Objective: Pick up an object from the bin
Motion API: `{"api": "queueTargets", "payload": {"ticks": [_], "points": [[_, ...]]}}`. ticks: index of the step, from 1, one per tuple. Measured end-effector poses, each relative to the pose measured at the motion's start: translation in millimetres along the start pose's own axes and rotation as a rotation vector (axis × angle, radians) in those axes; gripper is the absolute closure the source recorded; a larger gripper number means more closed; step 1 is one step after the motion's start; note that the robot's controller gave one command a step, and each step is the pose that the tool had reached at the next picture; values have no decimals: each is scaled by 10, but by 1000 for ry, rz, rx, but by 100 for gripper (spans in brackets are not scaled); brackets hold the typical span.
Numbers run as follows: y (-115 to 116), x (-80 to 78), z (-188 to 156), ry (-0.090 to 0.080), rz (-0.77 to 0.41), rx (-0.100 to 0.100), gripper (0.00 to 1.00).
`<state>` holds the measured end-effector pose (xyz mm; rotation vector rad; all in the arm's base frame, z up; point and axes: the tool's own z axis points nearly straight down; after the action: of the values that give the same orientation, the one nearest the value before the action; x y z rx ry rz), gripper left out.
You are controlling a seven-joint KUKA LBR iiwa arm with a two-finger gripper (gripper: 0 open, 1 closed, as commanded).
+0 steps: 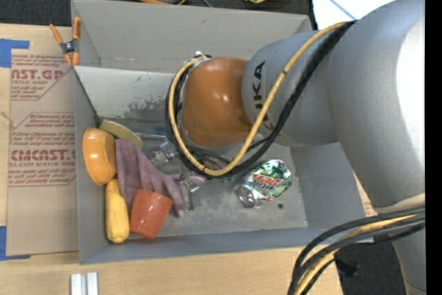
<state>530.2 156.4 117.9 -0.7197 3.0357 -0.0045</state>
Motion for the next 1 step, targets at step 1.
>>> {"api": "queueTargets", "payload": {"ticks": [1], "points": [[555,-374,358,12,-158,7,0]]}}
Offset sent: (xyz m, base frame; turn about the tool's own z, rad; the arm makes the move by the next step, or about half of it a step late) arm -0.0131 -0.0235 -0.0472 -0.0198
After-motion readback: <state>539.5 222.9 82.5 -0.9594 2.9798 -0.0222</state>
